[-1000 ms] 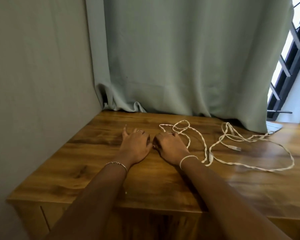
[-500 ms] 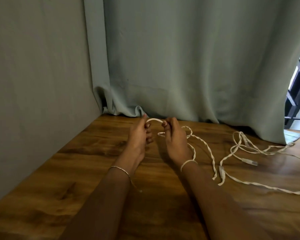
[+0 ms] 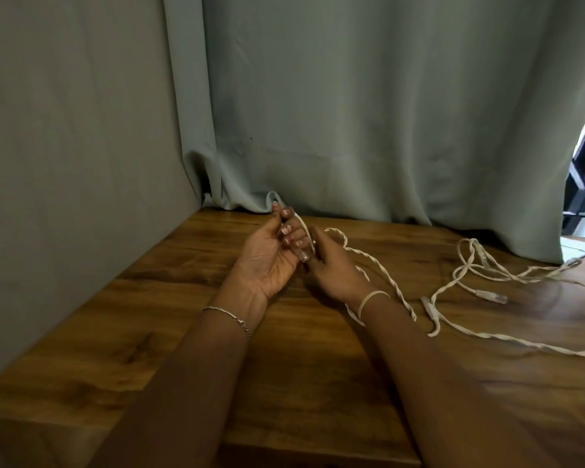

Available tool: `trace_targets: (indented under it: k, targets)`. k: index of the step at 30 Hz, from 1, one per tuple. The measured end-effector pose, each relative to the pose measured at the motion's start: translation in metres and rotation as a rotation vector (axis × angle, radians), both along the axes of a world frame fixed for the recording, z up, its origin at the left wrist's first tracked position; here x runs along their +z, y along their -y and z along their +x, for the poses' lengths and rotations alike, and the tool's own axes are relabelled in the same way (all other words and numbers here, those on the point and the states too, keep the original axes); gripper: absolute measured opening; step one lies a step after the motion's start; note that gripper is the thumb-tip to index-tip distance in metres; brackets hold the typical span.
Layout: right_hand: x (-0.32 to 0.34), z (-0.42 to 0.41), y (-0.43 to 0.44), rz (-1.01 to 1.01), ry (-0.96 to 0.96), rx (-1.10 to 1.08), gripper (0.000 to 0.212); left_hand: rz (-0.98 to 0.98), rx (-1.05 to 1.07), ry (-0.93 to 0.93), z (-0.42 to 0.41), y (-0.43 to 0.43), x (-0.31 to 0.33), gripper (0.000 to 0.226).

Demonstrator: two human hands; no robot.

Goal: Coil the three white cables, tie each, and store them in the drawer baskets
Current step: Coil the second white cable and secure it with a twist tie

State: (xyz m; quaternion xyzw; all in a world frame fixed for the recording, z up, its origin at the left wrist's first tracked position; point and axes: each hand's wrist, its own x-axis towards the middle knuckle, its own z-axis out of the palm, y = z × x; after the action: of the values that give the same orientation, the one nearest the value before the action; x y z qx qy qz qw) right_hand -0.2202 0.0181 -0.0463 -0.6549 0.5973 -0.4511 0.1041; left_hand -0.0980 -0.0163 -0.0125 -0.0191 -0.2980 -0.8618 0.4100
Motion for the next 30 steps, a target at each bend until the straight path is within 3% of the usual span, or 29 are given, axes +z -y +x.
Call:
trace_targets:
  k: [3,6,12,17,22,30]
  targets:
    - [0.005,0.01,-0.005,0.092,-0.031,0.019,0.024,0.053,0.08,-0.049,0.004,0.0,0.002,0.036]
    - [0.008,0.019,-0.009,0.152,-0.193,0.039,0.013,0.114,0.166,-0.075,0.009,0.0,0.004,0.033]
    - [0.011,0.027,-0.01,0.208,-0.497,0.0,0.019,0.078,0.231,-0.062,0.01,0.003,0.002,0.033]
    - [0.013,0.026,-0.012,0.188,-0.583,0.02,0.028,-0.091,0.406,0.113,0.006,0.007,0.001,0.033]
    - [0.012,0.025,-0.016,0.108,-0.613,0.087,0.01,-0.196,0.546,0.252,0.008,0.013,0.001,0.033]
    - [0.013,0.023,-0.015,-0.084,-0.686,-0.078,0.011,-0.48,0.788,0.571,0.003,0.018,-0.006,0.028]
